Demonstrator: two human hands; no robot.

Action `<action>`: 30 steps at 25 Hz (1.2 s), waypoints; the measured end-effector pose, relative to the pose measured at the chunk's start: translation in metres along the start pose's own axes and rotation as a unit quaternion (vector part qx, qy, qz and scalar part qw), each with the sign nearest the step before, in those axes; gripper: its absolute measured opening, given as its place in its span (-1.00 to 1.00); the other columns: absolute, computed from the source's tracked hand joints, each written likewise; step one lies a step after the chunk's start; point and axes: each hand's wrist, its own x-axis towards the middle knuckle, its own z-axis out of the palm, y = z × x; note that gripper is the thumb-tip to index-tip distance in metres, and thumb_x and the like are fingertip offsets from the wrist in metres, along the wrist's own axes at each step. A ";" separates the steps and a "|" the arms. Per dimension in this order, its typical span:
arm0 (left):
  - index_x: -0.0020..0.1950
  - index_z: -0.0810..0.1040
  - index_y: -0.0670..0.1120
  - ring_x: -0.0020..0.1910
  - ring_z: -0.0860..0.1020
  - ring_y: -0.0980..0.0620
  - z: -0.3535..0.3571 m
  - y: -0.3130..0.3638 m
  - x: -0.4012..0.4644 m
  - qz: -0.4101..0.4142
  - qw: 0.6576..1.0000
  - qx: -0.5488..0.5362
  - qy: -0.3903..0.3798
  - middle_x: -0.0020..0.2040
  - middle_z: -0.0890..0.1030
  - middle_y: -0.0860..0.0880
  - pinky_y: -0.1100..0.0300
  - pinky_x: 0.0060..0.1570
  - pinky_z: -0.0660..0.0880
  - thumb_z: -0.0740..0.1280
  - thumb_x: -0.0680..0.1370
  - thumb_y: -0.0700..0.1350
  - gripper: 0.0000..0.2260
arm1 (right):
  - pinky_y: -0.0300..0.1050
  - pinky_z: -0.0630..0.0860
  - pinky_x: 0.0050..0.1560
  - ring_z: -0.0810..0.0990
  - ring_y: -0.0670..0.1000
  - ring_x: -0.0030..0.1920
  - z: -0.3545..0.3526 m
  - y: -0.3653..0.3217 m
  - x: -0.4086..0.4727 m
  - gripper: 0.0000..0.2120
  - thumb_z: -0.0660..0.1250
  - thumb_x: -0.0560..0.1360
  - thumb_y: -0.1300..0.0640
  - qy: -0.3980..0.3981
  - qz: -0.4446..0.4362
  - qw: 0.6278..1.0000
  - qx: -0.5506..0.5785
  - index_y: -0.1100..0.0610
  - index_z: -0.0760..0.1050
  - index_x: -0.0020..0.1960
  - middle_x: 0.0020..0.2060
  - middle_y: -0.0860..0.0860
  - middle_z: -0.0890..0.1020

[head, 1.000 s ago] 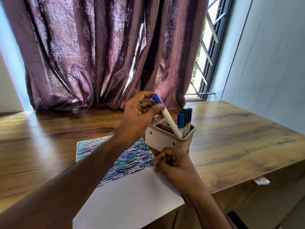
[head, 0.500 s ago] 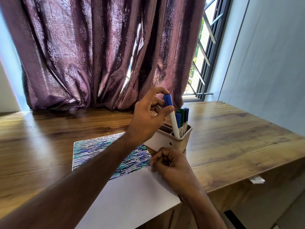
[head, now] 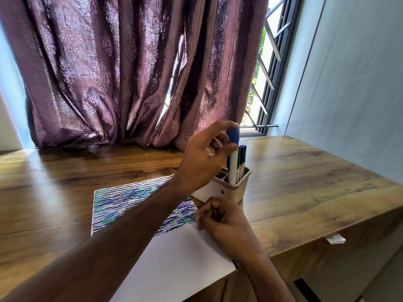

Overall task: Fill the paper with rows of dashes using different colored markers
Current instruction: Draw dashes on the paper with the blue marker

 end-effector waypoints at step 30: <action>0.42 0.43 0.09 0.24 0.50 0.13 -0.088 -0.017 -0.123 -0.159 0.902 0.275 -0.293 0.32 0.55 0.09 0.10 0.24 0.48 0.15 0.49 0.38 -0.40 | -0.08 0.56 0.15 0.53 -0.20 0.09 0.005 0.010 -0.001 -0.85 0.36 0.51 0.11 -0.025 -0.098 0.987 -0.125 -0.07 0.61 0.05 0.04 -0.19 0.61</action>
